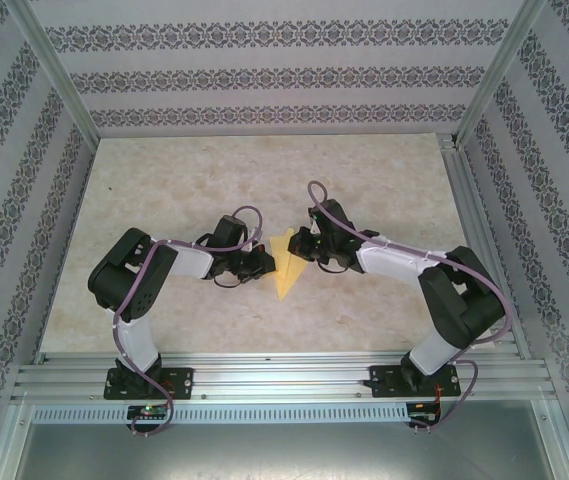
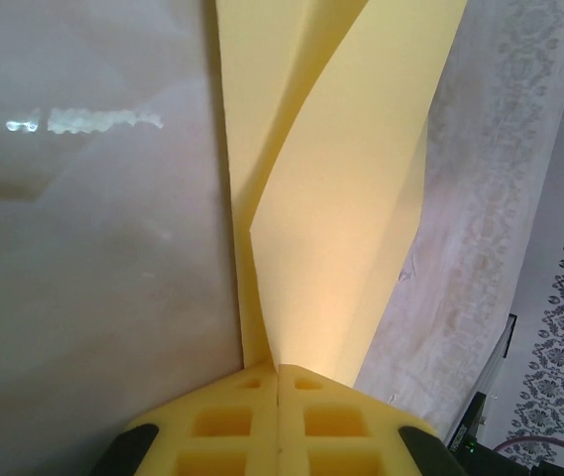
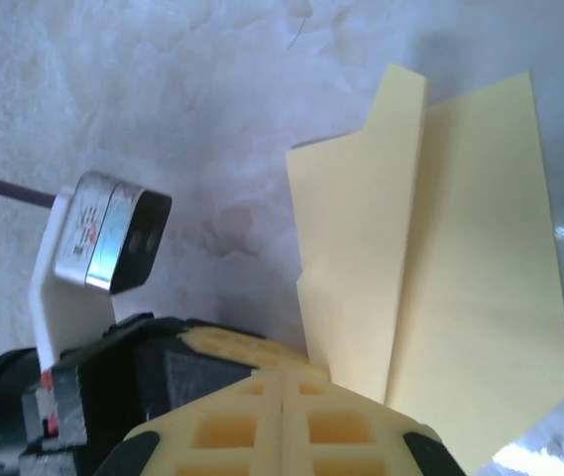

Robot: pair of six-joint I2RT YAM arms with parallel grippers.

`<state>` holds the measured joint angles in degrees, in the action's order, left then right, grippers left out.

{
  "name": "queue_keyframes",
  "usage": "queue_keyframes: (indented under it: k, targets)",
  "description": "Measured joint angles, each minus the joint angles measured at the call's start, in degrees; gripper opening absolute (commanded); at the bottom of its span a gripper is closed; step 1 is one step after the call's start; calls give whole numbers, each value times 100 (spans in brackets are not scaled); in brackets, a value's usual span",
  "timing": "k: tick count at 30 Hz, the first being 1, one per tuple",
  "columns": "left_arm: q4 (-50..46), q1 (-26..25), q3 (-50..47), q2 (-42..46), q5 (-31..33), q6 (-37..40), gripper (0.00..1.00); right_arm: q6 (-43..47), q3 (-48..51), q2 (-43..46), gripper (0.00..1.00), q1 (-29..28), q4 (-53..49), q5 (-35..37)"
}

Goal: Fold a paper plane with a square sheet of paper (pick it up from the middle)
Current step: Fourth fold the wing at the center of the table.

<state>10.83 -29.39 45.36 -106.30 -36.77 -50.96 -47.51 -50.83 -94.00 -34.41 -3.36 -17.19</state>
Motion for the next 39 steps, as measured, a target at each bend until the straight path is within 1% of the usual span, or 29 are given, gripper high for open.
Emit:
queue_keyframes:
  k: [5,15,21,24,28,33,39]
  targets:
    - [-22,0,7,0,0,0,4,2,-160,-708,3,2,273,-223]
    - [-72,0,39,-11,-2,2,4,-74,-151,-1338,2,-70,597,-404]
    - [-118,0,59,-15,0,2,4,-63,-164,-1331,3,-70,595,-378]
    - [-133,0,68,-15,-2,15,4,0,-251,-1276,3,-72,345,-319]
    - [-136,0,68,-15,-2,22,4,166,-529,-1145,4,-39,-61,-271]
    - [-138,0,68,-15,-2,42,5,313,-925,-1123,4,83,-184,-238]
    - [-138,0,68,-15,-2,42,4,378,-1154,-1521,3,170,-216,-219]
